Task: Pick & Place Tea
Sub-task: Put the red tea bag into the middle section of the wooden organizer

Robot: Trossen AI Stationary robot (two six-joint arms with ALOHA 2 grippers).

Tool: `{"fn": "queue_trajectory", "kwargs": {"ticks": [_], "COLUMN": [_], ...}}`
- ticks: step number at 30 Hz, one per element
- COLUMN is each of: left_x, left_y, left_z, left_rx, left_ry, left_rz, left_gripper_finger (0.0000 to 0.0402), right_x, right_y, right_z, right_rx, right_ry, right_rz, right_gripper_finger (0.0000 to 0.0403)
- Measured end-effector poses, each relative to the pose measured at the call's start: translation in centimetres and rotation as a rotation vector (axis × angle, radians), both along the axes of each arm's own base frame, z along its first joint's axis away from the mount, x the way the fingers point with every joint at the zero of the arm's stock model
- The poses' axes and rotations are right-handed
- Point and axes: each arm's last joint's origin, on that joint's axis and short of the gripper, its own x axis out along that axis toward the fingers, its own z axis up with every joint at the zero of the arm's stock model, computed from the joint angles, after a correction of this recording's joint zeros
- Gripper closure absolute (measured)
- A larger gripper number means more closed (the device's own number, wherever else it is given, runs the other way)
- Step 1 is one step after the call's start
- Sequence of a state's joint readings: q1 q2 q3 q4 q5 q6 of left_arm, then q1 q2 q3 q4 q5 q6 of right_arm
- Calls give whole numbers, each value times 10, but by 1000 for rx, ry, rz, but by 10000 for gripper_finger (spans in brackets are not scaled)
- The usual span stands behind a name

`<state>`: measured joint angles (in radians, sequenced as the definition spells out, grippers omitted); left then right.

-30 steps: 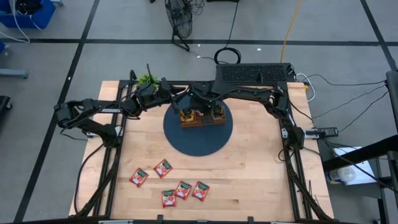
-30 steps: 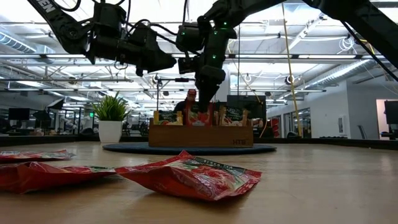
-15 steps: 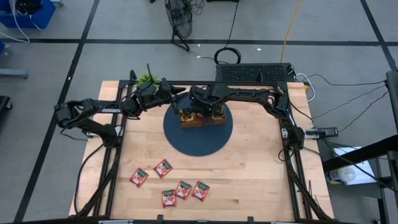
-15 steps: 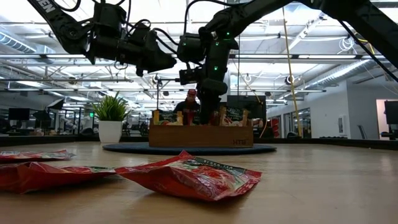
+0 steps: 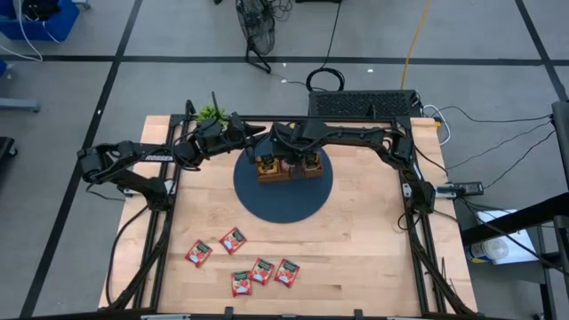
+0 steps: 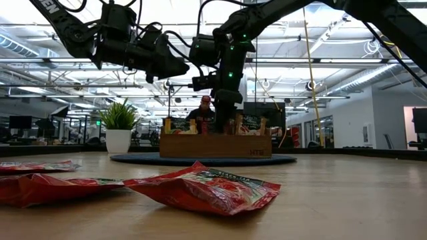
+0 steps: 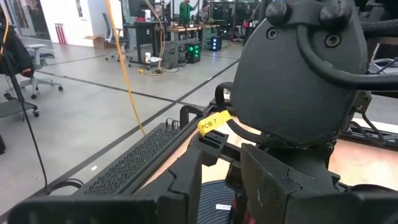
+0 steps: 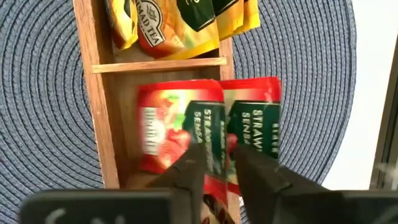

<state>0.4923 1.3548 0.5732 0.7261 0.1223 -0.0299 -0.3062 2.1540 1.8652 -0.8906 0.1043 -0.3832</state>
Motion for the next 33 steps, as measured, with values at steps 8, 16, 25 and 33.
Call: {"fn": "queue_trajectory", "kwargs": {"ticks": [8,16,25,33], "left_x": [0,0,0,0], "left_y": [0,0,0,0], "left_z": [0,0,0,0], "left_rx": [-2,-1,0,0], "left_ry": [-2,-3,-3,-2], "left_rz": [1,0,0,1], "left_gripper_finger": [286,286,286,286], "right_x": [0,-8,-18,-25], "right_y": [2,9,22,16], "right_z": [7,52,43,-2], "right_rx": [-14,-109,109,105], "right_ry": [-29,-142,-171,-185], "right_rz": [-1,-26,74,99], "right_gripper_finger": [243,232,330,402]}}
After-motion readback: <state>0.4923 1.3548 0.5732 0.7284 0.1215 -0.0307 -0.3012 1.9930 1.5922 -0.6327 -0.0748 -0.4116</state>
